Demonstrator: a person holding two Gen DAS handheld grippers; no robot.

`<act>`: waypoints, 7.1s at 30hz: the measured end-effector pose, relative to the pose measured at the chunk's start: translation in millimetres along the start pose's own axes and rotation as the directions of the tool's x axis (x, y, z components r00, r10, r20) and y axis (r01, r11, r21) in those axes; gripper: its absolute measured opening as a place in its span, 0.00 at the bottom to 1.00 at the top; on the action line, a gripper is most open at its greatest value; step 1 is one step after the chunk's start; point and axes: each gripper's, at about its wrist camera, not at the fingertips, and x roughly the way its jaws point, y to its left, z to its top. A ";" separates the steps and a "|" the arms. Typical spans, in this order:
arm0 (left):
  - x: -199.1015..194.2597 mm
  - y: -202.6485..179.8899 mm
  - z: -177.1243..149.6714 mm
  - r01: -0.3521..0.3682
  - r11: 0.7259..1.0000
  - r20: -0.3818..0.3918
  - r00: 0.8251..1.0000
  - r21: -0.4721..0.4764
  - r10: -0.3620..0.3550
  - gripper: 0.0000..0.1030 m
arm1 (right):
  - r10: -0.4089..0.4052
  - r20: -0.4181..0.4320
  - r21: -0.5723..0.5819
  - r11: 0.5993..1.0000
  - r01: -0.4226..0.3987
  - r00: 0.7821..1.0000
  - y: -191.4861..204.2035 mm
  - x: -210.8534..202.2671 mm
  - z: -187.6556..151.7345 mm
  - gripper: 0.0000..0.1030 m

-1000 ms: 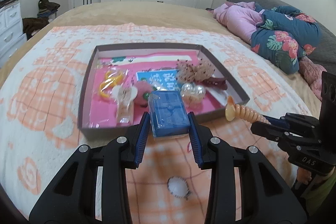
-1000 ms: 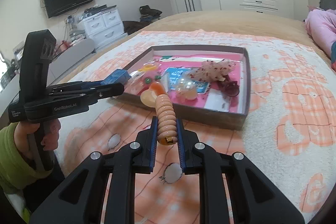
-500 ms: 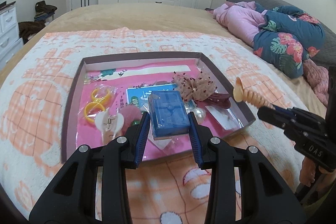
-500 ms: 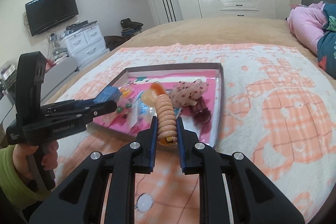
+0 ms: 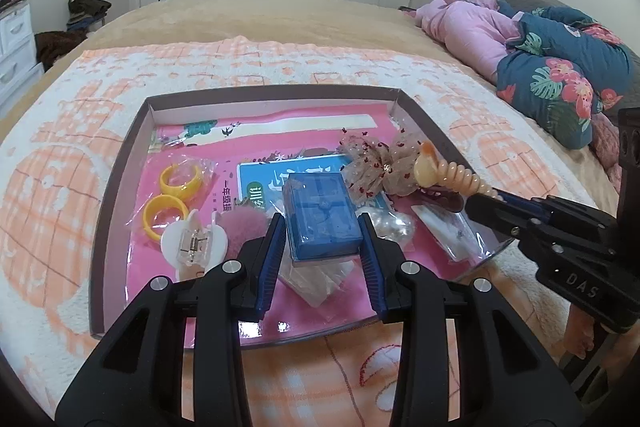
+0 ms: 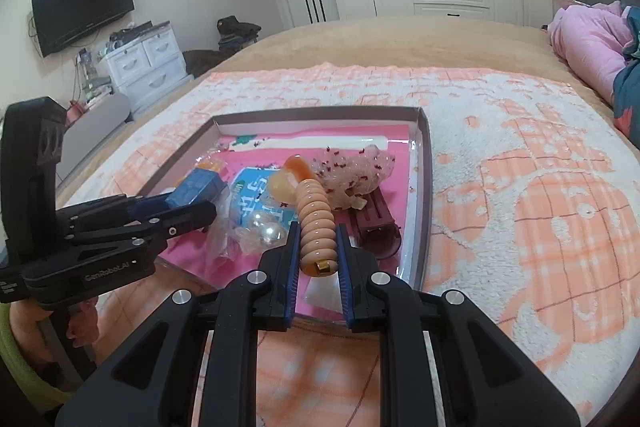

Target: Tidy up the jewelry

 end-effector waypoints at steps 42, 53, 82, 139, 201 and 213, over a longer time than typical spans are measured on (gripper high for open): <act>-14.0 12.2 -1.2 -0.011 1.000 0.001 1.000 -0.029 0.012 0.30 | -0.014 0.004 0.001 1.000 0.014 1.000 4.8 -10.3 -11.9 0.31; -32.8 29.5 -8.8 -0.037 0.997 0.012 0.999 -0.067 0.038 0.40 | -0.041 0.033 -0.021 0.999 0.041 0.999 18.5 -18.9 -12.8 0.60; -74.5 40.1 -27.2 -0.074 0.993 0.084 0.993 -0.089 0.081 0.89 | -0.135 0.114 0.001 0.991 0.135 0.984 39.2 -47.0 -21.1 0.94; -153.3 24.4 -115.2 -0.134 0.990 0.309 0.940 -0.050 0.143 0.89 | -0.278 0.394 0.030 0.956 0.290 0.876 96.0 -140.6 -116.1 0.94; -163.0 16.5 -127.6 -0.145 0.988 0.377 0.914 -0.045 0.151 0.89 | -0.266 0.455 0.028 0.958 0.285 0.850 106.1 -151.2 -133.2 0.94; -162.6 17.1 -127.8 -0.145 0.989 0.377 0.914 -0.042 0.150 0.89 | -0.268 0.456 0.030 0.958 0.286 0.849 107.0 -151.9 -132.8 0.94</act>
